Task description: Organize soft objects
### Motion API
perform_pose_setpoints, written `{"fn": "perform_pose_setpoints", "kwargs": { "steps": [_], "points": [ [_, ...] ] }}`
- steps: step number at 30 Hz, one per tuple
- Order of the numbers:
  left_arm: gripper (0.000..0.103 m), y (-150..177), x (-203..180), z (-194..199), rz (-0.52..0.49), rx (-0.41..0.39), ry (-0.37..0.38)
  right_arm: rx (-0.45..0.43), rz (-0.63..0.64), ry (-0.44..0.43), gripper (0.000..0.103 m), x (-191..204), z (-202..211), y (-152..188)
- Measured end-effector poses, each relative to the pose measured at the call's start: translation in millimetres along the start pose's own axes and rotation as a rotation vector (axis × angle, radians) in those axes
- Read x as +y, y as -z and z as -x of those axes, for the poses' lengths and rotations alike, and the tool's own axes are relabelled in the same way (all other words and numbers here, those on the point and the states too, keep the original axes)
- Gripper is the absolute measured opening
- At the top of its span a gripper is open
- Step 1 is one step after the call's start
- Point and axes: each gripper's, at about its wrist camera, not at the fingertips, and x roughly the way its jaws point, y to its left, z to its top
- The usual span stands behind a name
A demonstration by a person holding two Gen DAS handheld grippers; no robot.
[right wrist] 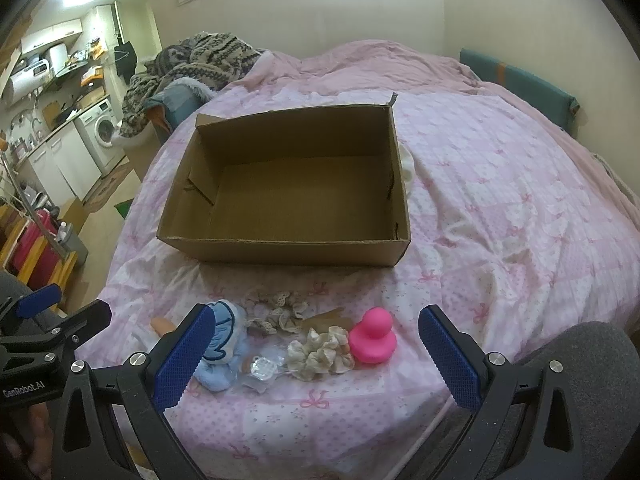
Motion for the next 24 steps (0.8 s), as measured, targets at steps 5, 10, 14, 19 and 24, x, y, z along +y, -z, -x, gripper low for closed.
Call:
{"fn": "perform_pose_setpoints", "kwargs": {
  "steps": [5,10,14,19,24],
  "points": [
    [0.103,0.1,-1.5,-0.1,0.0,0.0,0.002,0.001,-0.001,0.0,0.103,0.5,-0.7,0.3],
    [0.103,0.0,-1.4,-0.1,0.0,0.001,0.002,0.001,0.0,0.0,0.103,0.3,-0.6,0.3],
    [0.103,0.0,-1.3,-0.2,0.001,0.0,0.002,0.002,-0.001,0.0,0.103,0.2,-1.1,0.2],
    [0.103,0.1,-1.1,0.0,0.001,0.0,0.002,0.003,-0.001,-0.001,0.103,0.2,-0.3,-0.2],
    [0.103,-1.3,-1.5,0.7,0.0,0.003,0.008,0.003,-0.002,-0.001,0.103,0.2,-0.5,-0.3]
  ]
}}
